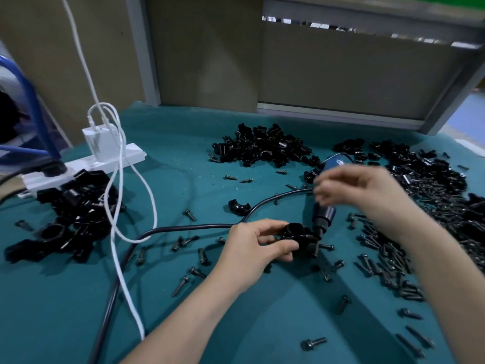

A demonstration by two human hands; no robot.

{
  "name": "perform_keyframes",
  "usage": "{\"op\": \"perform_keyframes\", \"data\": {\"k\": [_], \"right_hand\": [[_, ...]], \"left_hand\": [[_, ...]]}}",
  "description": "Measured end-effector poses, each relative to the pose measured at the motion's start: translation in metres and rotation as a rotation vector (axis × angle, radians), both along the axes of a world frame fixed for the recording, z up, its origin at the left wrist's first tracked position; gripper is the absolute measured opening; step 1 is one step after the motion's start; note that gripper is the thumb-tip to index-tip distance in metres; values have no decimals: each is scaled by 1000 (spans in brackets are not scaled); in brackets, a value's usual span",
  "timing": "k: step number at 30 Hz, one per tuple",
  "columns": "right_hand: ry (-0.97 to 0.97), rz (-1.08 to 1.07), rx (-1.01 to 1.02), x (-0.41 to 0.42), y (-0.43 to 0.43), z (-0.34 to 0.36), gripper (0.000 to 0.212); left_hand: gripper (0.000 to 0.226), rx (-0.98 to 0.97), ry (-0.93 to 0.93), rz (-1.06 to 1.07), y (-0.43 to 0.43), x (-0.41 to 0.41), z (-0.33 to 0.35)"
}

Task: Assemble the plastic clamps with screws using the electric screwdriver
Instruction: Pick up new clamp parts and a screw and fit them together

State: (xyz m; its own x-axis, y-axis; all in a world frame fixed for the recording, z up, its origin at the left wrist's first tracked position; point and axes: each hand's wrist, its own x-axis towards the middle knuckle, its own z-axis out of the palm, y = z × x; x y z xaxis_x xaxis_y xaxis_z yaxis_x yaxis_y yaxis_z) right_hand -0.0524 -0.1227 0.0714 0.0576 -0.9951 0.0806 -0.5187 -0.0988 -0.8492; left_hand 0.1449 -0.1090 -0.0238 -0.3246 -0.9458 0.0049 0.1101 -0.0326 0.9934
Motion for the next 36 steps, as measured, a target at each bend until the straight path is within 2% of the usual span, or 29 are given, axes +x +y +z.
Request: {"op": "perform_keyframes", "data": {"k": [2,3,4,6,7,9,13,17,19,22,27,30,32,36], "right_hand": [[155,-166,-142,7,-35,2,2],[308,-198,-138,13,-54,-3,4],[474,-183,-82,20,-71,-10,3],[747,-114,72,29,-98,-28,20],[834,-75,113,31,-107,-38,25],[938,-44,109,32,-115,-53,20],[931,-23,27,36,-110,-52,21],[629,50,-182,41,-64,-17,17],[586,181,-208,43,-27,1,20],[698,286,-170,44,15,5,19],[867,259,-162,50,38,-6,21],[1045,365,-207,66,43,-4,15],[1140,425,-208,75,44,1,20],[1196,472,-201,85,40,7,27]], "left_hand": [[32,7,-10,2,0,1,-1],[30,6,-18,1,0,0,-1],[29,4,-26,2,0,0,-1],[28,-1,-33,8,0,0,-1],[28,-5,-34,14,0,0,-2],[28,-12,-40,30,0,0,-3],[27,-7,-49,55,1,-1,-5],[27,-38,-60,67,1,0,-5],[26,-81,-111,86,0,0,-5],[26,-145,-181,92,1,-1,-4],[27,-245,-236,96,5,-4,3],[37,-252,-294,135,5,-5,6],[44,-284,-321,150,6,-4,8],[58,-384,-387,190,11,-7,14]]}}
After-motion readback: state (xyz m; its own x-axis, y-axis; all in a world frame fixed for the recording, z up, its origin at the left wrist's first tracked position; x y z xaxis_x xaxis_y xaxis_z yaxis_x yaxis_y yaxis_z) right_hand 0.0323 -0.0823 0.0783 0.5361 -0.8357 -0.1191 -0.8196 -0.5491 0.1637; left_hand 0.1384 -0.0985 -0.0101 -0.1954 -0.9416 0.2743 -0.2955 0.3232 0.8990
